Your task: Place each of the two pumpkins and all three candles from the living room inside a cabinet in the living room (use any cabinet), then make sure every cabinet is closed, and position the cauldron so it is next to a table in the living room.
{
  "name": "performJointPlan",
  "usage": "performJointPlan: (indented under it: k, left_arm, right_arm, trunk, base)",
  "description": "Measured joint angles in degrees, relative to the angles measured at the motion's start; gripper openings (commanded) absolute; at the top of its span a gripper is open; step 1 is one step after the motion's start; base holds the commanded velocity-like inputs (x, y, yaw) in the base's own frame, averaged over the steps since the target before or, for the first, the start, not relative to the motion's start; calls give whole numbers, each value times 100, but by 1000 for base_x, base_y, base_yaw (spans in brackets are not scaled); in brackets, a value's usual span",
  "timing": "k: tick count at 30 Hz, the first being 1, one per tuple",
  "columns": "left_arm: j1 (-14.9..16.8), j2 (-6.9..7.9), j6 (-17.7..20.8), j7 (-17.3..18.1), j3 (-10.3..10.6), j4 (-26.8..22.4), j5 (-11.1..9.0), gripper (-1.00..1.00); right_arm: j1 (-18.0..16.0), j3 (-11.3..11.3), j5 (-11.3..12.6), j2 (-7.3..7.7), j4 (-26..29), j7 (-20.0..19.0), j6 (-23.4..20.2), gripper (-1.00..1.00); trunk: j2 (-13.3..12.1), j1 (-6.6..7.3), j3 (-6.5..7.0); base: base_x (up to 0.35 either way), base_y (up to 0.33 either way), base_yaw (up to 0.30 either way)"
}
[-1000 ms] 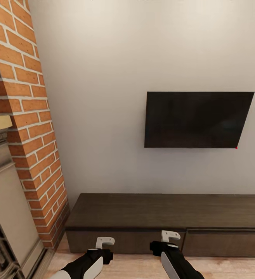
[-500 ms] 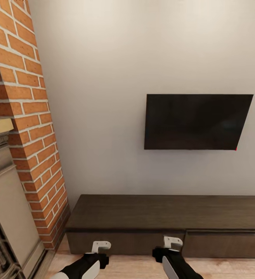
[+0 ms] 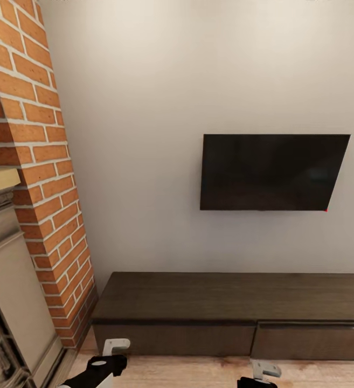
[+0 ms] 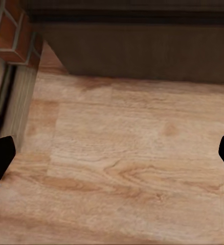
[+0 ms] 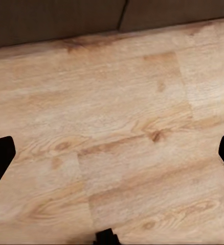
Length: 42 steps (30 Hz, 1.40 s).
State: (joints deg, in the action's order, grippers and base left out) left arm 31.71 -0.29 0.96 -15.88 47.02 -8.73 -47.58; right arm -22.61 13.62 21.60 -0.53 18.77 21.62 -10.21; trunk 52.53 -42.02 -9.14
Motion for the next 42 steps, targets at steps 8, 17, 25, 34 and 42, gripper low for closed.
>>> performJointPlan:
  k: [8,17,25,34,42]
  left_arm:
    - [-516,466,-477,373,0,204,-6,100]
    - [-1104,775,-802,411,5,240,-3,100]
    - [-1684,1102,-999,414,6,243,-10,100]
    - [-2211,1165,-1171,416,10,243,-8,100]
    - [-2539,1168,-1253,417,11,243,-6,100]
  right_arm:
    - [11,3,16,112,-437,13,398,100]
    - [53,-518,28,177,-1048,18,1014,100]
    - [127,-661,38,226,-1158,15,1086,100]
    - [603,-667,40,222,-1172,12,1094,100]
    - [867,-662,46,189,-1664,15,1302,100]
  trunk:
    - [-321,176,143]
    - [-682,374,306]
    - [-1004,550,450]
    - [-1365,748,612]
    - [-1687,924,756]
  base:
    - [0,0,0]
    - [0,0,0]
    - [0,0,0]
    - [0,0,0]
    - [0,0,0]
